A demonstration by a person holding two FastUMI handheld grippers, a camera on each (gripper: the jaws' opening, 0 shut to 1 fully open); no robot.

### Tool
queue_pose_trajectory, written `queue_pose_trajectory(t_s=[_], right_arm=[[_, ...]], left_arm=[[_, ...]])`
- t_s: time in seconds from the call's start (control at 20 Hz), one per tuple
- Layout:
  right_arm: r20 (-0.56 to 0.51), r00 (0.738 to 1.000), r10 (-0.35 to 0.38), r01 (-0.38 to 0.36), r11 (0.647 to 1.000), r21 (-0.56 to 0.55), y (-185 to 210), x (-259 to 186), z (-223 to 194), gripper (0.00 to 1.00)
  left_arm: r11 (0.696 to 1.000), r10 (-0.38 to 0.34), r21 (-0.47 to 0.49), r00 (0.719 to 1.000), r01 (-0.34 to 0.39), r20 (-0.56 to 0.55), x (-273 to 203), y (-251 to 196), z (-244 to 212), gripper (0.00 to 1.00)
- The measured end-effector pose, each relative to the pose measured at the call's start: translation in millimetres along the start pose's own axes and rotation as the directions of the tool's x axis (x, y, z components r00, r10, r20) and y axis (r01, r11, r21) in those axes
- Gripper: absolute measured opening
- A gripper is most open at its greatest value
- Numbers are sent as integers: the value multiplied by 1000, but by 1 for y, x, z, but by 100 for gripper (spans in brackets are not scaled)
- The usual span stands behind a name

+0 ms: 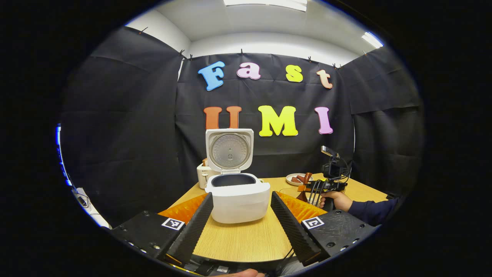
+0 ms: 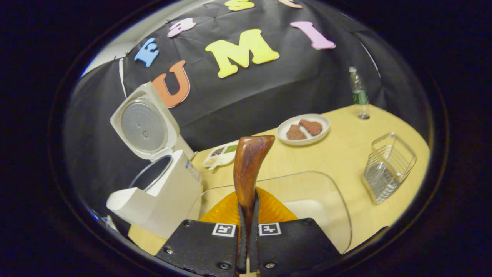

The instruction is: Close the left gripper, press the button to open the rice cooker; take a wooden spoon from the chopstick holder with the right hand, scoop a spoonful of rice and pour it into the rice cooker, then put the wooden spoon back into the chopstick holder.

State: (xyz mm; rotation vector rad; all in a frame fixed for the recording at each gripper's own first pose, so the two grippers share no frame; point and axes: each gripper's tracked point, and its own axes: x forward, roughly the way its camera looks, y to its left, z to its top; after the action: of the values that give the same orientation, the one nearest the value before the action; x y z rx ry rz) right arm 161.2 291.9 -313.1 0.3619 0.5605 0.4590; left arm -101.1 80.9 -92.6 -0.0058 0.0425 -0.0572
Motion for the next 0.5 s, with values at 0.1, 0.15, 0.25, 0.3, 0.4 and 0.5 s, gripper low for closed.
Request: queue_pose_trajectory(t_s=[0.1, 0.15, 0.25, 0.3, 0.4, 0.5], right_arm=[[-29, 999, 21, -20, 999, 50, -3, 1, 2, 8], [-38, 998, 43, -40, 996, 75, -4, 0, 3, 9], [-41, 996, 84, -76, 983, 167, -7, -4, 6, 8], [-45, 993, 106, -94, 972, 217, -10, -7, 8, 8], [-23, 990, 142, -127, 938, 322, -19, -13, 18, 8], [17, 987, 161, -154, 898, 413, -30, -21, 34, 8]], left_arm=[[1000, -2, 1, 1000, 2, -14, 5, -2, 0, 95], [1000, -2, 4, 1000, 2, -19, 10, -4, 0, 95], [1000, -4, 10, 1000, 4, -27, 17, -7, 3, 96], [1000, -6, 13, 1000, 6, -30, 23, -10, 4, 96], [1000, -8, 18, 999, 9, -38, 34, -12, 6, 95], [1000, -5, 19, 999, 6, -39, 41, -13, 9, 96]])
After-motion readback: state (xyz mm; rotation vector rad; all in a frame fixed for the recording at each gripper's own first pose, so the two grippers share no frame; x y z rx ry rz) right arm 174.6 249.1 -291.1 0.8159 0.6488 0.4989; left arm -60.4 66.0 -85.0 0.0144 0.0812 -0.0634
